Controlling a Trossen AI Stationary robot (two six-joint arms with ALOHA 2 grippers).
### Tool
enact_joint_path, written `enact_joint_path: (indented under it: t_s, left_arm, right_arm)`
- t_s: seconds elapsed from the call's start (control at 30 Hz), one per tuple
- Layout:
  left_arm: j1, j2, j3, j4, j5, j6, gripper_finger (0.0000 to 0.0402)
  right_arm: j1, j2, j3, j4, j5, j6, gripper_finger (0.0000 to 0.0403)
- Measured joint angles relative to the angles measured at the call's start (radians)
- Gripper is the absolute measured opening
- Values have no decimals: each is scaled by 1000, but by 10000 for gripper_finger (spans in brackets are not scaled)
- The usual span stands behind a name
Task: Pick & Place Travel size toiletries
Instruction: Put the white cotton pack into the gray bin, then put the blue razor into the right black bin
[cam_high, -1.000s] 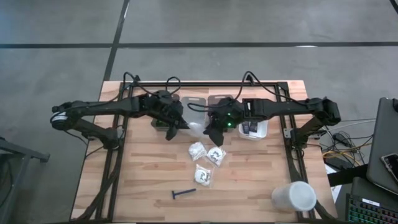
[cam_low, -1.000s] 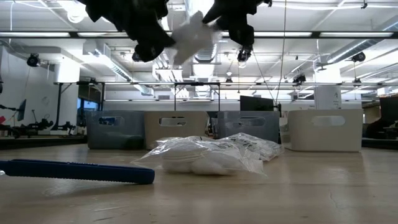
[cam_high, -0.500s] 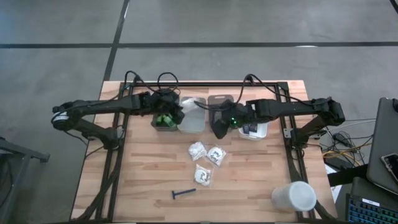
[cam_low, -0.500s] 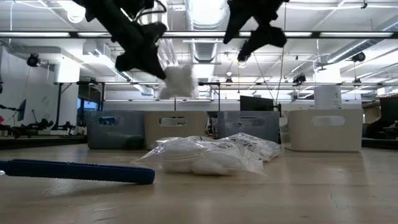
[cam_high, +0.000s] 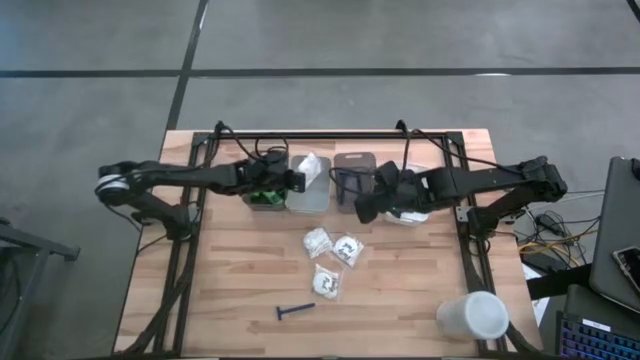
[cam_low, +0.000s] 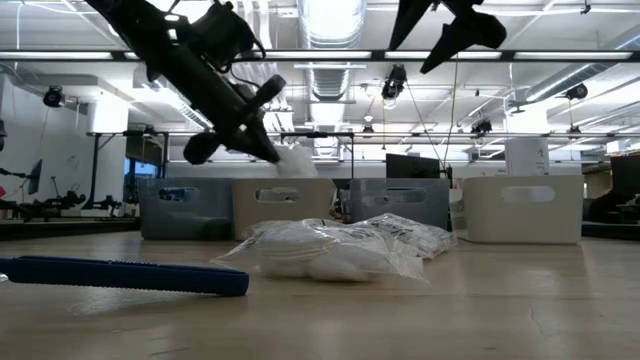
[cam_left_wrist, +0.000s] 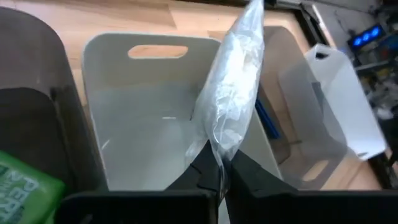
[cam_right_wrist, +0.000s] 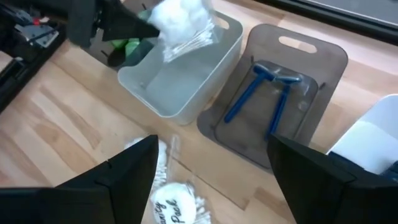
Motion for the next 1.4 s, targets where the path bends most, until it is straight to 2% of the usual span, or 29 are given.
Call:
enact_joint_path:
  t_s: [0.1,0.43,0.53,0.7,0.93,1.1,1.2,1.33,1.4]
  left_arm:
    - [-4,23,11,3,-11,-27,23]
    - [-27,50,13,-8,-5,-79,124]
    - [-34,34,13,15,46,-70,145]
    - [-59,20,14,47,96,49,155]
    - [-78,8,14,44,115,57,154]
    - [-102,-14,14,48,230,141,154]
    - [-128,-23,14,50,350,219,154]
    - [-202,-25,14,40,566,342,153]
    - [-259,-26,15,11,613,403,154]
  right_arm:
    - [10,0,-1,-13,0,7,287]
    - [14,0,-4,-29,0,-28,260]
    - [14,0,-4,-37,0,-40,254]
    - [13,0,-7,-59,0,-56,246]
    - [13,0,-9,-71,-26,-65,261]
    - [16,0,-34,-71,-153,-69,275]
    - [20,0,-66,-71,-185,-64,281]
    - [28,2,-100,-61,-233,-61,287]
    - [36,3,-117,-49,-242,-61,290]
